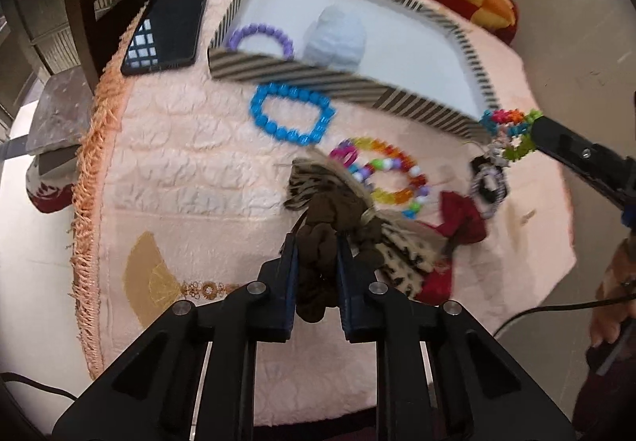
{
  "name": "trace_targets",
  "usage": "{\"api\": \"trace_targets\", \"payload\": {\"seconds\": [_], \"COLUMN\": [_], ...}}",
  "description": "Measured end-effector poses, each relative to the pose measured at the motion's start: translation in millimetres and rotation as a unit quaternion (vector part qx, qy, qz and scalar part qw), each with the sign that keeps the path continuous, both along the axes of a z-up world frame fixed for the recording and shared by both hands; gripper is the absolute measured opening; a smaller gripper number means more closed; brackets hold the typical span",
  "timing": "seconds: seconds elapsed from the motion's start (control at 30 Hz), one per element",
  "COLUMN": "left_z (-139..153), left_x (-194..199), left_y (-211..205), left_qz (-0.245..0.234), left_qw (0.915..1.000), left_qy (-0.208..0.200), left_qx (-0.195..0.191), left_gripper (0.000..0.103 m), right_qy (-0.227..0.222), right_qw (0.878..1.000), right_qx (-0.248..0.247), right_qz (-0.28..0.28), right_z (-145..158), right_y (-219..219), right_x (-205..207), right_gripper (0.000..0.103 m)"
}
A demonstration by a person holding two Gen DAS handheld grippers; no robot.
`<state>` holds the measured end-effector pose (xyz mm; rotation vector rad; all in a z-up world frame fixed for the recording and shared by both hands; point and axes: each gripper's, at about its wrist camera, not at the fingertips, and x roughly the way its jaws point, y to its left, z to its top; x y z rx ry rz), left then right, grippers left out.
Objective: Organize jewelry
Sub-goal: 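Carry both items into the striped tray and open both tools to release them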
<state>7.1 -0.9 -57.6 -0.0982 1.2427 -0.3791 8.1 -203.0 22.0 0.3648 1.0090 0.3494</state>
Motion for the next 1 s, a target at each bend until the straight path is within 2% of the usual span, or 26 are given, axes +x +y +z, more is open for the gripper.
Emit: {"api": "trace_targets", "payload": {"seconds": [0.23, 0.57, 0.77, 1.0], "left_z": [40, 85, 90, 79], "left_x": [8, 48, 91, 150], "left_y": [7, 5, -1, -7], "left_qz": [0.005, 0.008, 0.014, 0.013], "left_qw": [0.9994, 0.9968, 0.9955, 0.9953], "left_qy": [-0.029, -0.078, -0.094, -0.093], "left_qx": [-0.016, -0.009, 0.006, 0.022], "left_gripper": [0.016, 0.016, 0.016, 0.016], "right_qy": [-0.015, -0.028, -0.016, -0.004], "right_qw": [1.0, 0.999, 0.999, 0.999], "right_qx": [-0.001, -0.02, -0.026, -0.031], "right_qz": [-0.003, -0.016, -0.026, -0.038], "right_z": [13, 26, 18, 7], "right_y": [-4, -15, -18, -14], "right_x": [7, 41, 78, 124], "right_gripper": [0.016, 0.016, 0.016, 0.016]}}
